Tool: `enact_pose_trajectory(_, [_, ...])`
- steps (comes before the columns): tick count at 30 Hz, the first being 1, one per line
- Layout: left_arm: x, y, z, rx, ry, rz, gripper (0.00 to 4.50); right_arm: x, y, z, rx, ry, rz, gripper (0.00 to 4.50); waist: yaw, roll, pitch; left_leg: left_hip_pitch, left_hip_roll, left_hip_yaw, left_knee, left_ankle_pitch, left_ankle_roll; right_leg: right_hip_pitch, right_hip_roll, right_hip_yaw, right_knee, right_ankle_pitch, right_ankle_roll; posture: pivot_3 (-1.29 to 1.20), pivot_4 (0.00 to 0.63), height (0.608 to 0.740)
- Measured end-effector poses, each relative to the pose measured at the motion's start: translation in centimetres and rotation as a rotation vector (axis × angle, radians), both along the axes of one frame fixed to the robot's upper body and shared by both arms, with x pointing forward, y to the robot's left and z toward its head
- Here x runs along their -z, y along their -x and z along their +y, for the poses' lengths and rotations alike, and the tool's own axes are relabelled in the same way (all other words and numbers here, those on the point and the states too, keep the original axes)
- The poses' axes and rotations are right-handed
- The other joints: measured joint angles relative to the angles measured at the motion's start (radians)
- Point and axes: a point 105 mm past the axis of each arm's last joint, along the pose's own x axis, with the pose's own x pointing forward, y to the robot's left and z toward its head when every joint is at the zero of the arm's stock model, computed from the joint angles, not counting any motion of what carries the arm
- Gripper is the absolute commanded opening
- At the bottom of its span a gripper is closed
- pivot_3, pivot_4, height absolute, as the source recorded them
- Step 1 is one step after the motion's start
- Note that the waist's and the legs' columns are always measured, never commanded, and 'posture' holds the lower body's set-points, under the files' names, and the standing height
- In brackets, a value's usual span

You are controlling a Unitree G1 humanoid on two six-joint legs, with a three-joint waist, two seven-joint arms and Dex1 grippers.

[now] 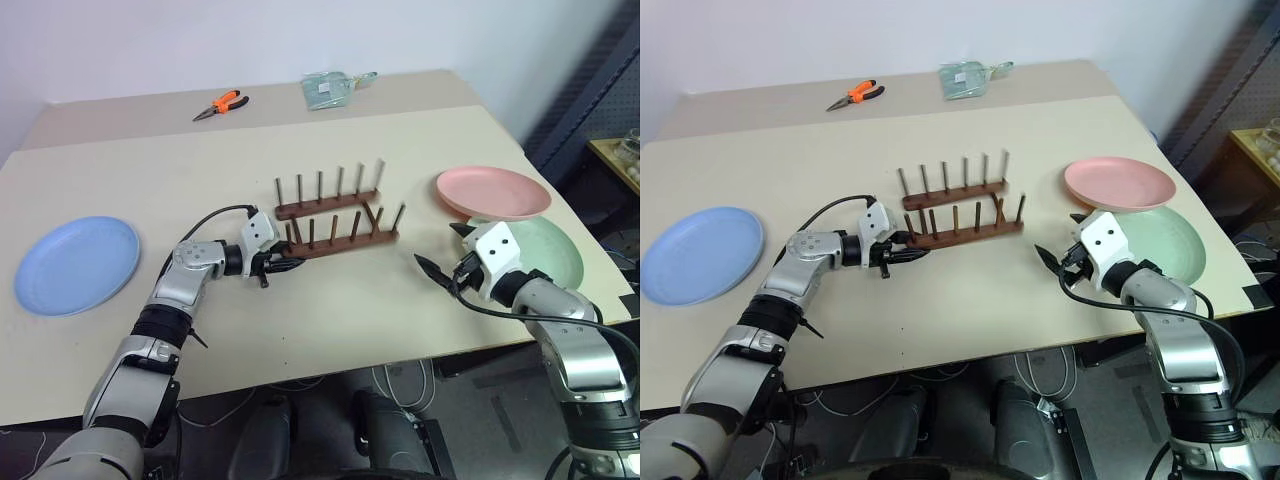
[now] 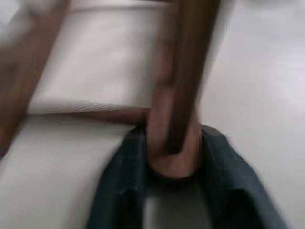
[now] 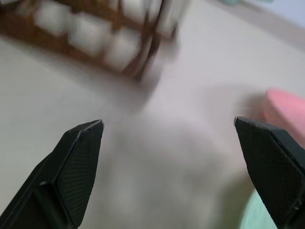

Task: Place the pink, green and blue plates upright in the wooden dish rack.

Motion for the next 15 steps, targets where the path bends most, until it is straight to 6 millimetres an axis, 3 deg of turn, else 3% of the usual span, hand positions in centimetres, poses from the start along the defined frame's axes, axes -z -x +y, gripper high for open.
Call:
enact_pose_trajectory(8, [0.2, 3.6, 0.7, 0.127, -0.052, -0.002, 0.78, -0.4, -0.4, -0.5, 0.003, 0.034, -0.010, 4.50, -0.015, 0.000, 0.000, 0.000, 0.001, 0.000, -0.001, 0.000, 0.001, 0.000, 0.000, 0.000, 0.000, 0.000, 0.000, 0.00, 0.150, 0.739])
enact_pose_trajectory(11, [0.2, 4.7, 1.5, 0.157, -0.081, 0.030, 2.18, -0.5, -0.6, -1.3, 0.016, 0.049, -0.012, 4.50, -0.017, 0.000, 0.000, 0.000, 0.001, -0.001, -0.001, 0.000, 0.001, 0.000, 0.001, 0.000, 0.000, -0.001, 0.000, 0.00, 0.150, 0.739])
enact_pose_trajectory(12, [0.2, 4.9, 1.6, 0.156, -0.089, 0.031, 2.80, -0.4, -0.6, -1.5, 0.020, 0.051, -0.008, 4.50, -0.017, 0.000, 0.000, 0.000, 0.001, -0.001, -0.001, -0.001, 0.001, 0.000, 0.001, 0.000, 0.000, -0.001, 0.000, 0.00, 0.150, 0.739])
enact_pose_trajectory(14, [0.1, 4.6, 2.0, 0.129, -0.105, 0.016, 3.62, -0.2, -0.7, -1.6, 0.015, 0.057, -0.003, 4.50, -0.017, 0.000, 0.000, 0.000, 0.001, -0.001, -0.001, 0.000, 0.001, 0.000, 0.001, 0.000, 0.000, -0.001, 0.000, 0.00, 0.150, 0.739])
enact_pose_trajectory(15, [0.0, 4.4, 2.3, 0.112, -0.112, 0.007, 3.62, -0.2, -0.7, -1.7, 0.012, 0.061, -0.003, 4.50, -0.017, 0.000, 0.000, 0.000, 0.001, 0.000, -0.001, 0.000, 0.001, 0.000, 0.001, 0.000, 0.000, -0.001, 0.000, 0.00, 0.150, 0.739])
